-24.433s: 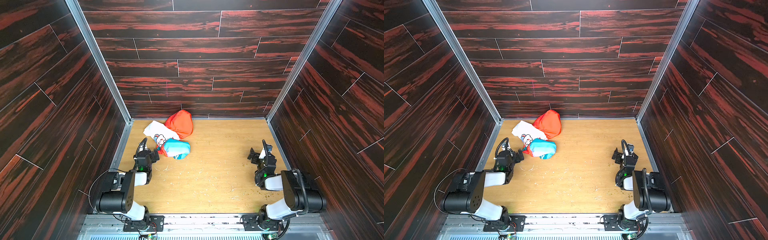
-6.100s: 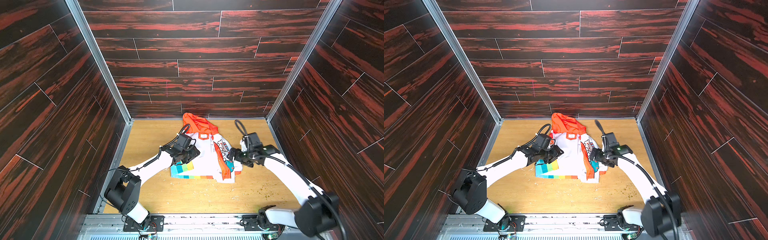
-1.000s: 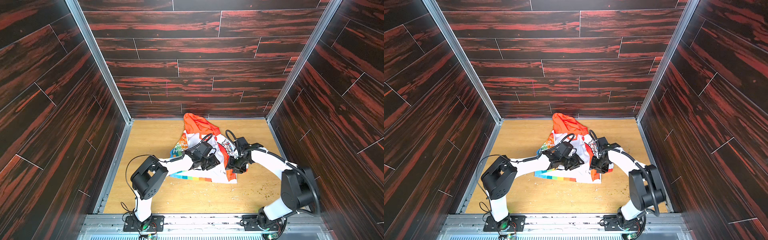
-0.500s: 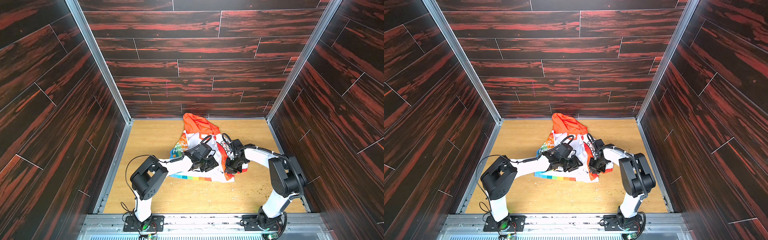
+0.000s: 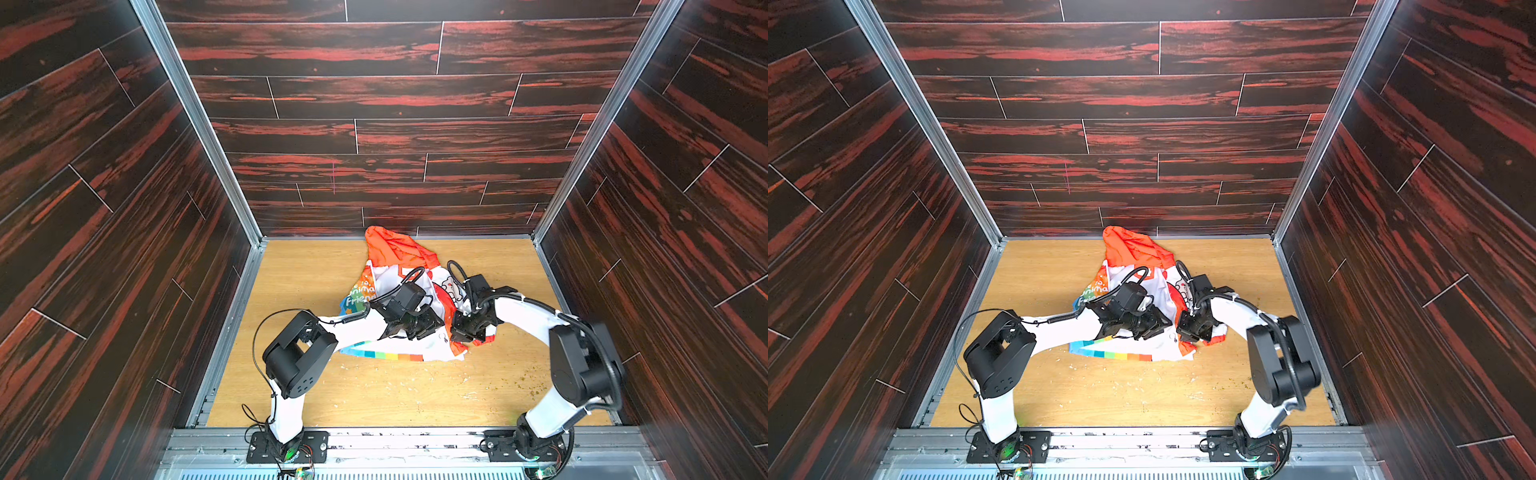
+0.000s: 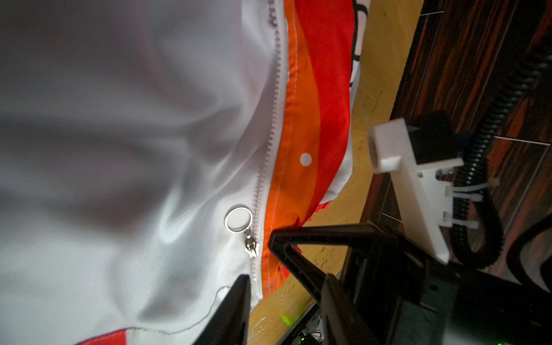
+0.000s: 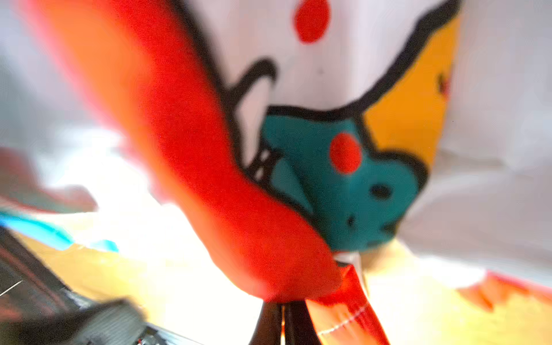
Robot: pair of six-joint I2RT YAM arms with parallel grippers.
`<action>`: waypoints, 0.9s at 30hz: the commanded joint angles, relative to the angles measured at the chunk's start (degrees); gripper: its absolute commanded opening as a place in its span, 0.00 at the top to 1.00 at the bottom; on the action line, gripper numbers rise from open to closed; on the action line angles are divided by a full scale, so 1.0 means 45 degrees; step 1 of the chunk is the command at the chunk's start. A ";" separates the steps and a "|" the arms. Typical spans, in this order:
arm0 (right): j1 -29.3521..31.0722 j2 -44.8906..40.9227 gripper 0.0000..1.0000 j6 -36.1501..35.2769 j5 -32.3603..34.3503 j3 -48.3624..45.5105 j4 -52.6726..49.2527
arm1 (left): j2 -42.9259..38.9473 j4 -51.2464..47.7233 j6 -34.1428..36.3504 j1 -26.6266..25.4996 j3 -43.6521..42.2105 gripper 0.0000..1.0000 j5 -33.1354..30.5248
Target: Zip up the jacket
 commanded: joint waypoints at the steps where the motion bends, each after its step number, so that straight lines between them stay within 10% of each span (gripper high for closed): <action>1: -0.0235 -0.0742 0.99 0.0167 -0.0352 0.0143 -0.0444 | 0.0272 0.2249 -0.1793 0.0037 -0.0214 0.59 0.0406; 27: -0.0895 -0.1698 1.00 0.0257 -0.2185 0.0426 -0.0717 | 0.0862 0.9500 -0.5830 0.0032 -0.3724 0.52 -0.1236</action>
